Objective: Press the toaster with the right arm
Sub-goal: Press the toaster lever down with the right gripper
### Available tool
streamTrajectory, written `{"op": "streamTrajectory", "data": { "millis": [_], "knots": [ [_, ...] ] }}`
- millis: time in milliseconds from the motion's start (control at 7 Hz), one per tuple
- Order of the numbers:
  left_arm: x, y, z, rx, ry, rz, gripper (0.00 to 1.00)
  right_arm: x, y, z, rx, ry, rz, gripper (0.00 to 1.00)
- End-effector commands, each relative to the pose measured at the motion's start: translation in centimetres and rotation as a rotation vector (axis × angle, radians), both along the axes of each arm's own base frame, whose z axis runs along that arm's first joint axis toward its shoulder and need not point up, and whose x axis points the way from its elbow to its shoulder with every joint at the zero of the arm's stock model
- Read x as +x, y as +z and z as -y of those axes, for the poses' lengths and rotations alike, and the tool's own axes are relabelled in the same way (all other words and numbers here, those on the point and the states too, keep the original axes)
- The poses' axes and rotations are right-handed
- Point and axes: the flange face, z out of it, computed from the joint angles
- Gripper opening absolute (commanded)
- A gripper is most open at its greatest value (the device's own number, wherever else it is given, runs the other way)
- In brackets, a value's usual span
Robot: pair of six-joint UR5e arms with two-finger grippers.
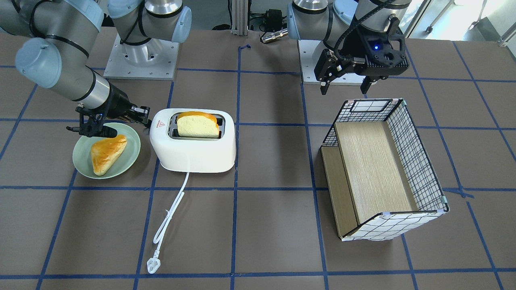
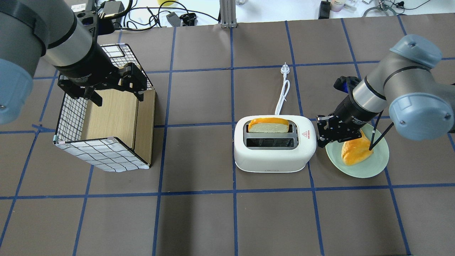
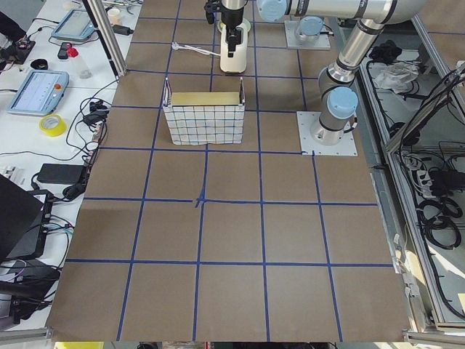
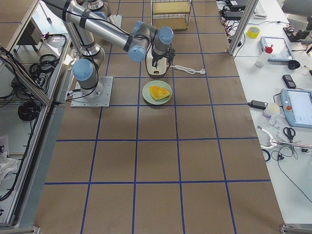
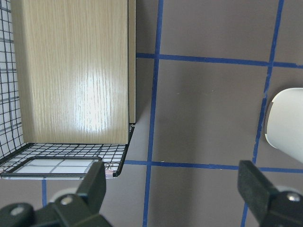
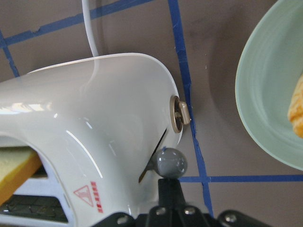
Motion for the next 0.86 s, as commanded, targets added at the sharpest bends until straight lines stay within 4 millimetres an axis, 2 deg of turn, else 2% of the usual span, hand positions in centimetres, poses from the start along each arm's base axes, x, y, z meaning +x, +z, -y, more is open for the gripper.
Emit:
{"op": "streamTrajectory", "data": {
  "millis": [0, 714],
  "knots": [
    [0.0, -0.1, 0.0, 0.001, 0.0, 0.001, 1.0, -0.2, -0.4, 0.4, -0.009, -0.003, -0.003, 0.0],
    [0.0, -0.1, 0.0, 0.001, 0.0, 0.001, 1.0, -0.2, -1.5, 0.8, 0.014, -0.005, 0.003, 0.0]
  ]
}}
